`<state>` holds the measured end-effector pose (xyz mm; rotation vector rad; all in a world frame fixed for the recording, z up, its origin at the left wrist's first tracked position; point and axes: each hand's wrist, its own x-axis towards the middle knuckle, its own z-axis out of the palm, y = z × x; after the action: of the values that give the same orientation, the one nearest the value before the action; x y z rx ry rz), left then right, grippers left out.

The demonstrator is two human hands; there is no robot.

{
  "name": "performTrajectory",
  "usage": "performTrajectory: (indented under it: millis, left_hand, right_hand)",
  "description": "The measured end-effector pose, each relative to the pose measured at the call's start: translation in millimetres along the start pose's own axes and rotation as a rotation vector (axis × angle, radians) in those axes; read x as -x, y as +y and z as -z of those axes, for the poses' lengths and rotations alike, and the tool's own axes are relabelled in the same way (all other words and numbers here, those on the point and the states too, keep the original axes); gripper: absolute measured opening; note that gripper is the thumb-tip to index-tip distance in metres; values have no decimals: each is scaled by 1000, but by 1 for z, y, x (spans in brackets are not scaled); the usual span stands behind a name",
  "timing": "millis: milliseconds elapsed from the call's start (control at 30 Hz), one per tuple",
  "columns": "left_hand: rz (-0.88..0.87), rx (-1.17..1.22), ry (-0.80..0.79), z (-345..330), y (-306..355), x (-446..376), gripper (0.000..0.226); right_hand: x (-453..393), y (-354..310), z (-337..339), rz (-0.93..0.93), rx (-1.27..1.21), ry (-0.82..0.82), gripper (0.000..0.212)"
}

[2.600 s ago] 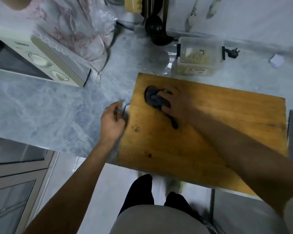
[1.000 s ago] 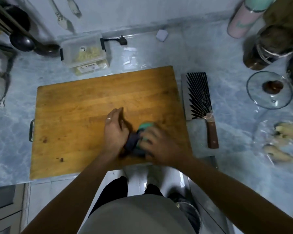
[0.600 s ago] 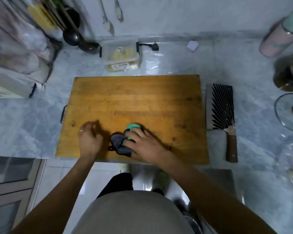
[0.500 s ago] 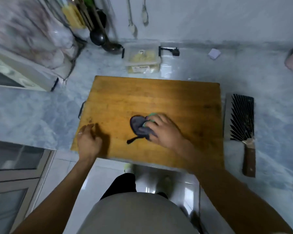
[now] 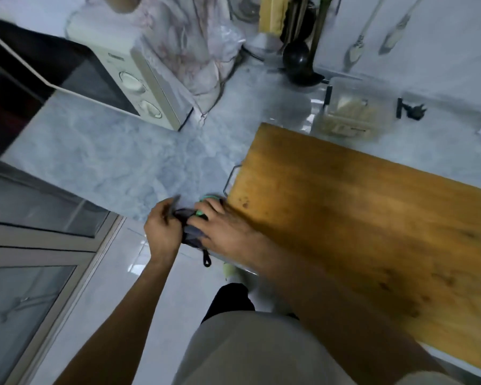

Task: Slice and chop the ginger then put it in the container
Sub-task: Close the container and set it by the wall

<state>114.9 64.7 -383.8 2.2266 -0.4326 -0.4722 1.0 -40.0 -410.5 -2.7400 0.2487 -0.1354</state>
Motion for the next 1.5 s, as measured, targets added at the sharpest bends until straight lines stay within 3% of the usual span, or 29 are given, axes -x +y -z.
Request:
performTrajectory:
  millis: [67,167,300,400,433,500,567,600,667,767,900,1000,1067,1133,1233,1367,1500]
  left_hand:
    - [-28,-19,-6,8,-4,-20,62]
    - [-27,16,-11,14,-6,-41,57]
    - [-90,92,-63,12,-8,-57,49]
    - [-88,148,-72,6,-5,-62,40]
    - [-74,161,-69,2,-4,-66,40]
    - [-66,191,-74,-7,-1,-74,41]
    - [-105,176,-84,-15,6,-84,41]
    - [-110,162,-95,-18,10,-89,38]
    - [-120,159,-119,-19,20,-99,32]
    - [-149,132,-151,-23,30,-111,30]
    - [-346,-13,-257,-43,62,-125,31]
    - [-521,-153,-444,-85,89,-144,42]
    - [-558,-285,-506,-119,98,-154,61]
    - [-520,-367,-513,-148,106,-159,78]
    - [-443,-312,-475,-173,128,-161,73]
    - [-496,-287,-491,-202,160,-177,65]
    - [-543,-395,-566,-226,190,-177,63]
  right_hand:
    - [-27,2,-5,-1,27,-107,39]
    - [-54,46,4,41,118,-95,29]
    - [-97,121,39,-392,236,-81,43]
    - [-120,93,33,-709,184,-92,48]
    - [-123,74,29,-652,161,-76,46]
    - [-111,50,7,-294,186,-143,36]
    - [-102,76,12,-37,252,-194,30]
    - [-107,98,28,-27,278,-219,36]
    - [-121,146,60,-234,348,-173,43]
    - [-132,190,79,-579,328,-234,50]
    - [-141,172,83,-668,135,-190,65]
    - [-117,159,103,-661,-65,-123,91]
    - [-87,162,129,-678,-110,-22,83]
    - [-49,168,156,-723,-115,81,61]
    - [6,190,183,-824,-132,227,45]
    - [57,227,197,-1057,-152,474,33]
    - [84,264,199,-1298,-143,587,53]
